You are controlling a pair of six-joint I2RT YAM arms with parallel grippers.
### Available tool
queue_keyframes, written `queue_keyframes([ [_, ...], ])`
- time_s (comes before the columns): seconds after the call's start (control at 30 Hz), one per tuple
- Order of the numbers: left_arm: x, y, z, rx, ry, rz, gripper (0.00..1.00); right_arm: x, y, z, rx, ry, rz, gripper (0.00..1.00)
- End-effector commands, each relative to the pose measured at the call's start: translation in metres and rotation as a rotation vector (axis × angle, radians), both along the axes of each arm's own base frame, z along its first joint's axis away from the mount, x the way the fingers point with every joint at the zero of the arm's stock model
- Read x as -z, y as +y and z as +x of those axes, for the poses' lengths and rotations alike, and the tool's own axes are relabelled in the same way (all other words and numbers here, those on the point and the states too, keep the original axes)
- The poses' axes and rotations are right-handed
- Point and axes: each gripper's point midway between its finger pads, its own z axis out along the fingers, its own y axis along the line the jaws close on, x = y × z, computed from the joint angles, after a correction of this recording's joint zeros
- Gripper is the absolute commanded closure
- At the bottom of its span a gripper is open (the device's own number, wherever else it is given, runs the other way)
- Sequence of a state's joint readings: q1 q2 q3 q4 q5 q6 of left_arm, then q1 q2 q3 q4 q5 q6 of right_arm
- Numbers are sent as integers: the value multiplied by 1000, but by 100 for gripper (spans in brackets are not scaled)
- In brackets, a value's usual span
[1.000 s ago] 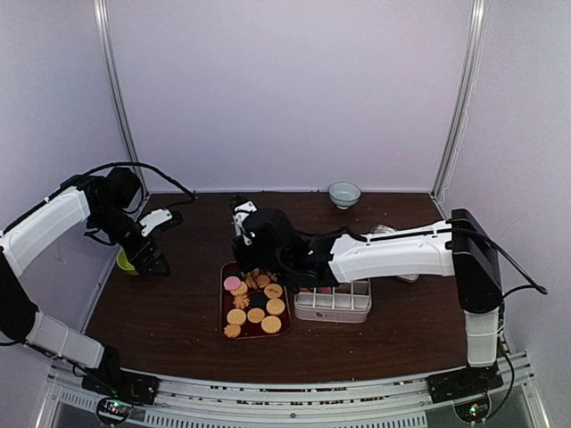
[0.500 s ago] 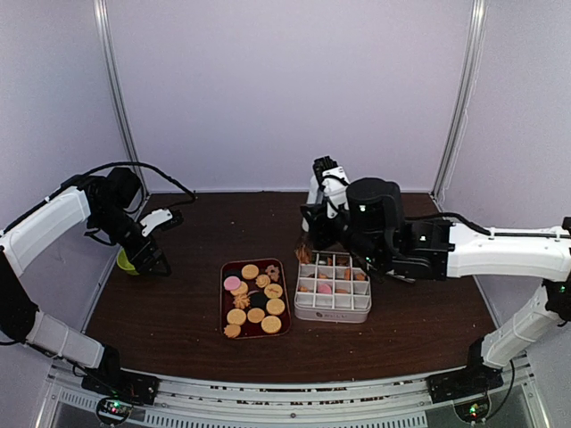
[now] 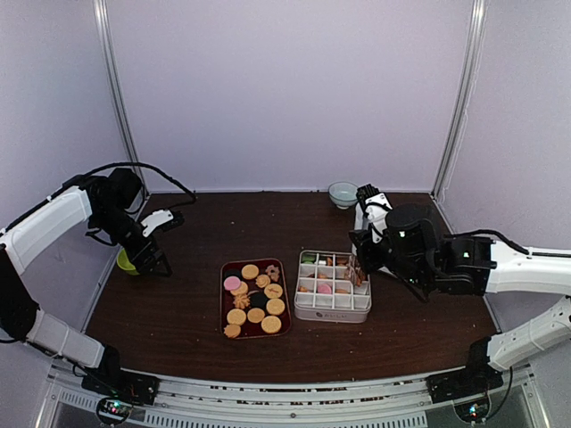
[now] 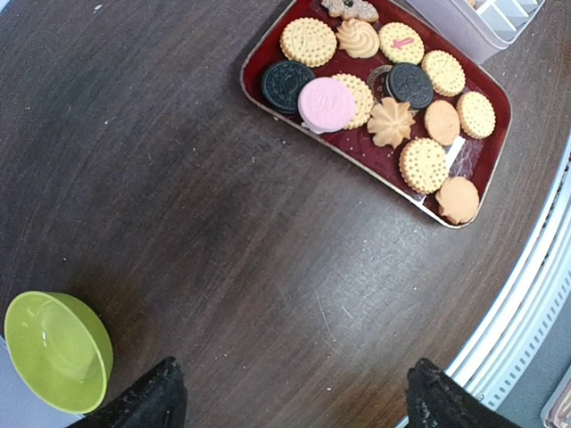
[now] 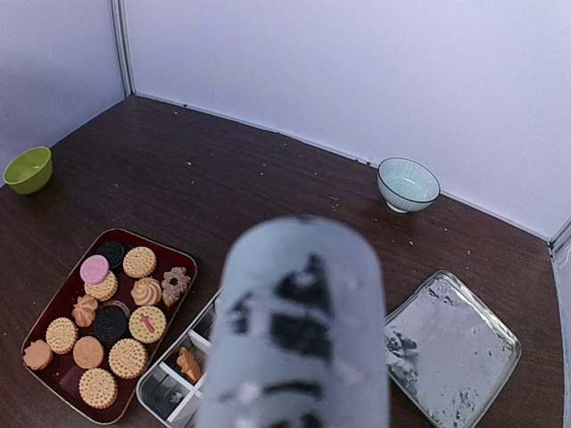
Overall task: Pack the cookies
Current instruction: Place the fake cookies in the empty pocket of the box.
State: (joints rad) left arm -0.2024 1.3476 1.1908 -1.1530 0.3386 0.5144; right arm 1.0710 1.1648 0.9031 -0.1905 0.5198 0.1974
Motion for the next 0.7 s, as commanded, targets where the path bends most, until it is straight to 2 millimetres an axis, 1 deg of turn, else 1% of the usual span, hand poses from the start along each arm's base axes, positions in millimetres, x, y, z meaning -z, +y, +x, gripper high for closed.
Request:
queue_keyframes([
  [0.0, -6, -2, 6, -5, -21, -18, 12, 5, -9, 0, 34, 5, -10, 100],
  [0.23, -7, -1, 7, -9, -23, -15, 12, 18, -11, 6, 47, 9, -44, 100],
  [0.33, -7, -1, 7, -8, -23, -17, 12, 20, -10, 9, 47, 10, -44, 100],
  [0.4, -7, -1, 7, -8, -26, -15, 12, 23, -8, 10, 39, 16, -51, 98],
  [0.43, -8, -1, 7, -10, -26, -15, 12, 25, -7, 11, 36, 21, -57, 96],
  [0.53, -7, 0, 6, -9, -24, -13, 12, 30, -5, 11, 29, 35, -73, 85],
  [0.63, -7, 0, 5, -7, -25, -11, 12, 29, -6, 9, 26, 36, -66, 74],
  [0.67, -6, 0, 5, -7, -23, -10, 12, 27, -6, 9, 24, 32, -62, 72],
])
